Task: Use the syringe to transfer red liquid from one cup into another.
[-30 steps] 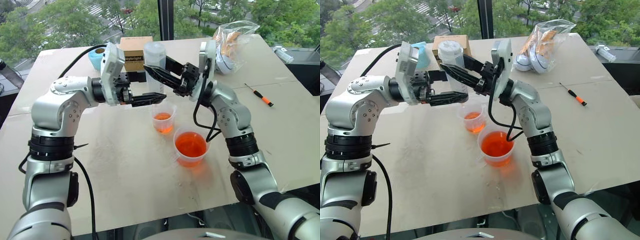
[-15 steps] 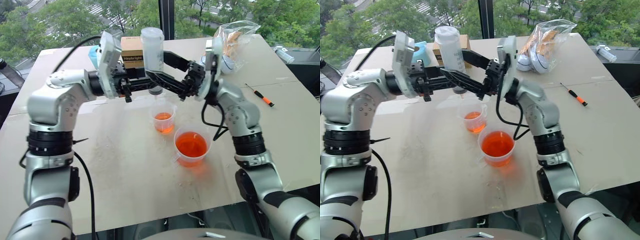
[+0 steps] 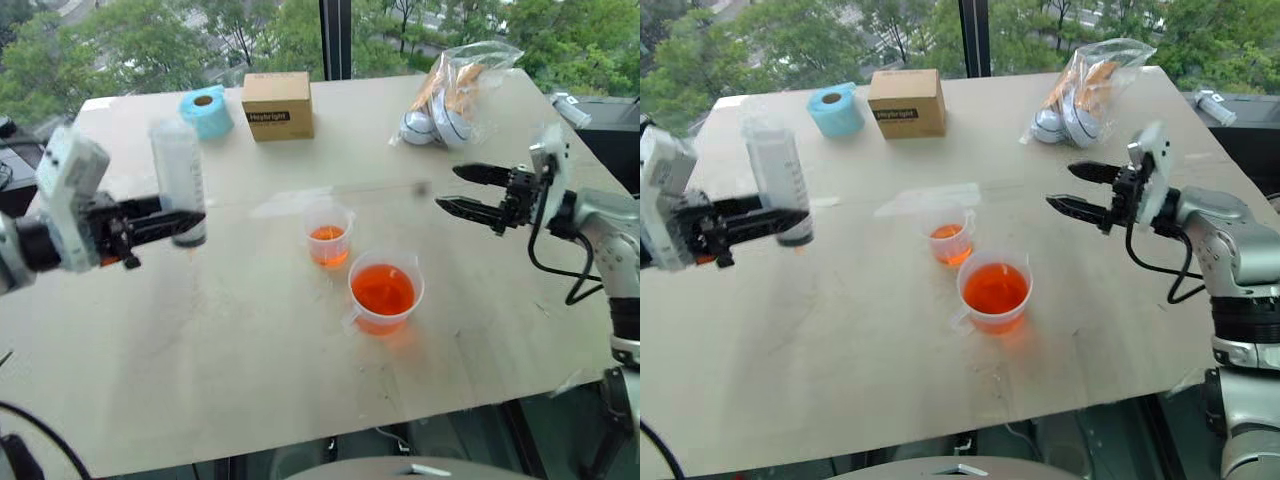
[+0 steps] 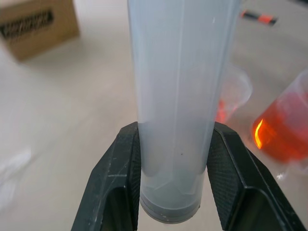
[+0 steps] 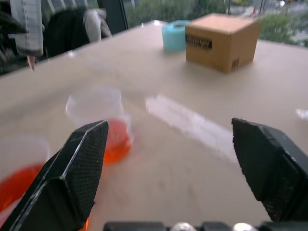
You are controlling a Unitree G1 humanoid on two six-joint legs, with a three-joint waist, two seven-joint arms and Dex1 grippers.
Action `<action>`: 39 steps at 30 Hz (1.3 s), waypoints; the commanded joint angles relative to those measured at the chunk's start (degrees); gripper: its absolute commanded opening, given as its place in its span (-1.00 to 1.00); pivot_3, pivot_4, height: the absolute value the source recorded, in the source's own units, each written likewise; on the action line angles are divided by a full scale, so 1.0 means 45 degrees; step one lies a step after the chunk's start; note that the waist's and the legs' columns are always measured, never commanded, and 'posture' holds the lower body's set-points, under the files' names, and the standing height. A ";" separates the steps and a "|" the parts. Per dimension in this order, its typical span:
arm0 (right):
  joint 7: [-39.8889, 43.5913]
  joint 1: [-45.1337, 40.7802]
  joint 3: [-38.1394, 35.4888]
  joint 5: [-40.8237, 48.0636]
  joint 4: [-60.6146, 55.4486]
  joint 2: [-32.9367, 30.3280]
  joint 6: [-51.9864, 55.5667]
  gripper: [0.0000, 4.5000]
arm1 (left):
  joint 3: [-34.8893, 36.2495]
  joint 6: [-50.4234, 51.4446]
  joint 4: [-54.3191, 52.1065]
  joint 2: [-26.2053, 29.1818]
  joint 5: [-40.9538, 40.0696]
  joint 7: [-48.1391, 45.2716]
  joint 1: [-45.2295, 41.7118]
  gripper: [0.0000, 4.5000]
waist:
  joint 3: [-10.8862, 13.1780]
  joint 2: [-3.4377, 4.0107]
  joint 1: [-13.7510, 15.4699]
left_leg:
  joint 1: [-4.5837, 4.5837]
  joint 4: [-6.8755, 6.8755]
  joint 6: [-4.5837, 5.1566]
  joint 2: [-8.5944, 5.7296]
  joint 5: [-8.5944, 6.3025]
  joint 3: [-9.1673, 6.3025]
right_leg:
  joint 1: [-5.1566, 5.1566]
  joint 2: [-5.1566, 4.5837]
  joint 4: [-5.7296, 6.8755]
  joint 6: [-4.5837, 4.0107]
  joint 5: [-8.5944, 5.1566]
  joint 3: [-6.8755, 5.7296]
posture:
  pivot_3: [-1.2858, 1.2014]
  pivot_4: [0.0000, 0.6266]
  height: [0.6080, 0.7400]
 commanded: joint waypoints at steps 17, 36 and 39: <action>-0.0404 0.5729 -0.1866 -0.1468 -0.1297 -0.0258 -0.4244 0.94 | -0.2425 -0.2900 0.1361 -0.2929 0.2649 0.3592 0.0830 0.96 | -0.0052 0.0039 0.0371 | 0.0000 -0.0021 -0.0006 -0.0001 0.0000 -0.0021 | 0.0028 -0.0029 -0.0061 -0.0008 0.0007 -0.0017 | 0.03 -0.52 1.00; 0.0961 0.8430 -0.2632 -0.1042 -0.0169 0.0521 -0.6906 0.97 | -0.3558 -0.8256 -0.4481 -0.7106 0.3848 0.3088 1.0138 0.99 | -0.0080 0.0044 0.0410 | 0.0282 -0.0076 0.0063 0.0007 -0.0045 0.0004 | 0.0298 -0.0041 -0.0112 -0.0094 -0.0014 0.0010 | 0.03 -0.52 1.00; 0.1329 0.8794 -0.2510 -0.1020 -0.0026 0.0466 -0.6964 0.97 | -0.4600 -1.0024 -0.3815 -0.7358 0.5220 0.3309 1.0464 0.99 | -0.0080 0.0044 0.0534 | 0.0282 -0.0076 0.0078 0.0007 -0.0055 0.0007 | 0.0301 -0.0050 -0.0136 -0.0096 -0.0016 0.0009 | 0.03 -0.52 1.00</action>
